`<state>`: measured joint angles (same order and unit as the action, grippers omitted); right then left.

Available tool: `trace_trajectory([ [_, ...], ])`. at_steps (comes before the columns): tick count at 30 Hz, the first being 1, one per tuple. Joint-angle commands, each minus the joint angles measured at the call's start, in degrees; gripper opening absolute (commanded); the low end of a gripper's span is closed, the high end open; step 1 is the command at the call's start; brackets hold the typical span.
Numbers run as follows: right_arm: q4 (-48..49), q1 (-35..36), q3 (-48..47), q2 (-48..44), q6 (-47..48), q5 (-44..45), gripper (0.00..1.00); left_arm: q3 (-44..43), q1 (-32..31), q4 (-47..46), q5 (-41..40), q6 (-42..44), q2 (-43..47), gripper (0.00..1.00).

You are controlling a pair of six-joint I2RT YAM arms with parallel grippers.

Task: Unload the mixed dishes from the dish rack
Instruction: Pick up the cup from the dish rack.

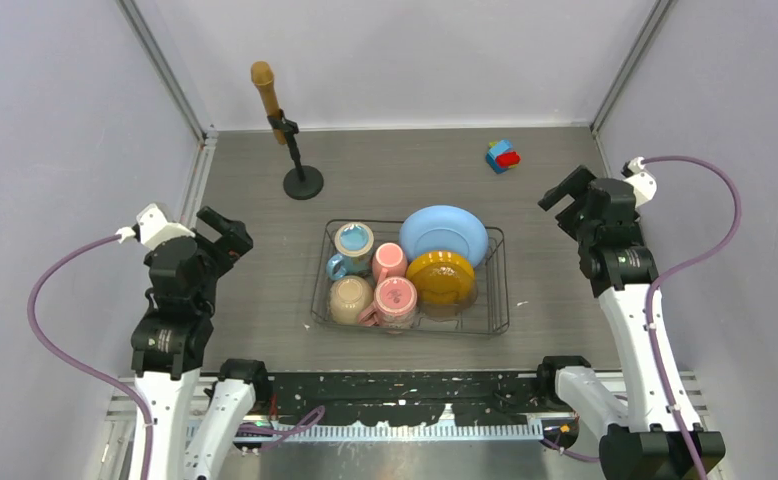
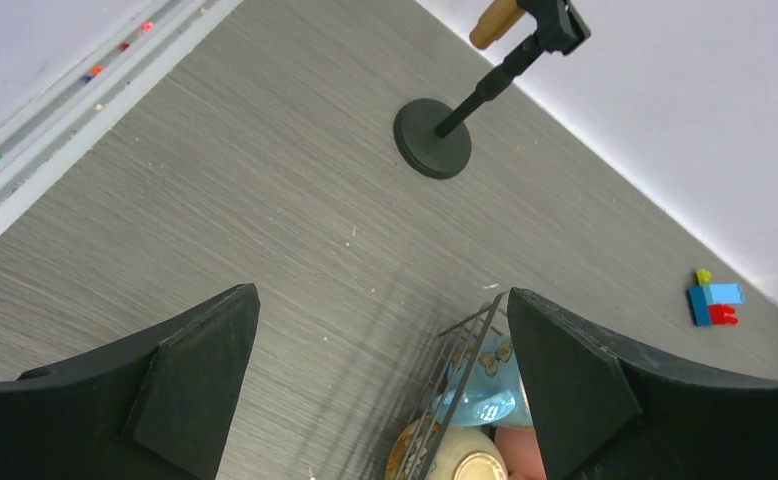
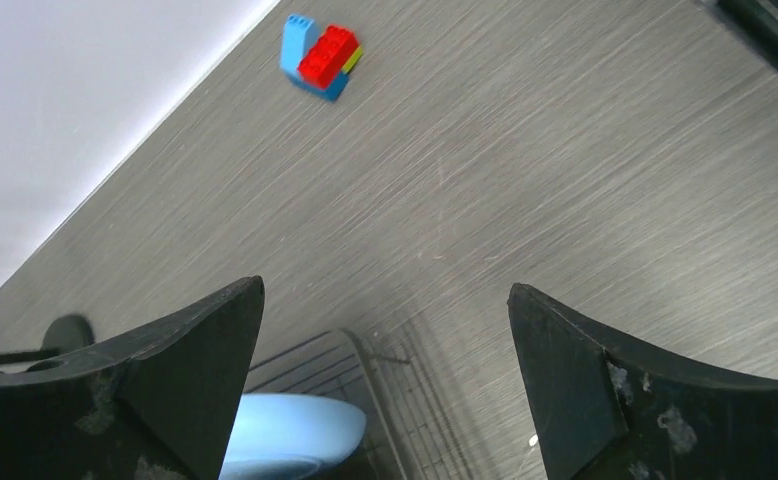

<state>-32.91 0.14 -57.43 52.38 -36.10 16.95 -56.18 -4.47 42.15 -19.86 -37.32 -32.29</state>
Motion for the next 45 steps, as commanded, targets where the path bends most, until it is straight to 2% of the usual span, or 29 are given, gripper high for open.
trace_trajectory([
  [1,5.97,-0.14,1.95,-2.64,2.24,-10.81,1.00,1.16,0.22,-0.18,2.88,-0.30,-1.49,0.99],
  [3,10.99,-0.14,4.07,-3.37,4.21,-20.62,1.00,1.96,0.25,-1.03,4.04,-0.13,-1.95,0.99],
  [4,13.67,-0.14,4.47,-3.31,6.04,-28.52,1.00,2.52,0.20,-1.63,4.61,-0.12,-2.22,0.99],
  [7,12.92,-0.14,0.96,1.06,4.65,-44.60,1.00,4.06,0.19,-3.22,6.65,-0.05,-3.29,0.99],
  [9,9.73,4.11,-2.08,5.05,5.62,-49.73,1.00,4.36,0.22,-3.47,7.33,0.20,-4.10,0.99],
  [11,8.26,12.96,-3.21,7.58,9.97,-45.35,1.00,4.98,0.23,-3.83,7.90,0.09,-4.58,0.99],
  [12,7.19,21.19,-3.30,8.14,14.16,-42.53,1.00,5.54,0.18,-4.28,8.25,-0.06,-4.76,0.99],
  [14,4.86,31.61,-4.29,11.37,21.84,-37.53,1.00,6.49,0.23,-5.23,9.26,-0.21,-4.95,0.99],
  [16,2.51,36.63,-4.86,13.40,28.60,-38.89,1.00,6.97,0.20,-5.55,9.92,-0.12,-5.09,0.99],
  [21,1.90,39.28,-4.35,16.48,43.23,-51.74,1.00,8.63,0.20,-7.25,12.39,-0.33,-5.43,0.99],
  [23,1.58,41.21,-4.24,17.75,47.89,-53.68,1.00,8.11,0.25,-6.87,13.30,0.54,-5.99,0.99],
  [29,4.78,44.76,-2.78,19.86,53.37,-51.29,1.00,8.46,0.25,-6.47,13.04,0.91,-6.33,0.99],
  [38,11.23,48.59,0.01,20.52,52.99,-40.12,1.00,8.30,0.22,-6.01,12.53,1.22,-6.98,0.99],
  [45,9.97,51.18,-0.99,23.46,53.10,-36.03,1.00,8.12,0.23,-5.64,12.56,1.19,-7.92,0.99],
])
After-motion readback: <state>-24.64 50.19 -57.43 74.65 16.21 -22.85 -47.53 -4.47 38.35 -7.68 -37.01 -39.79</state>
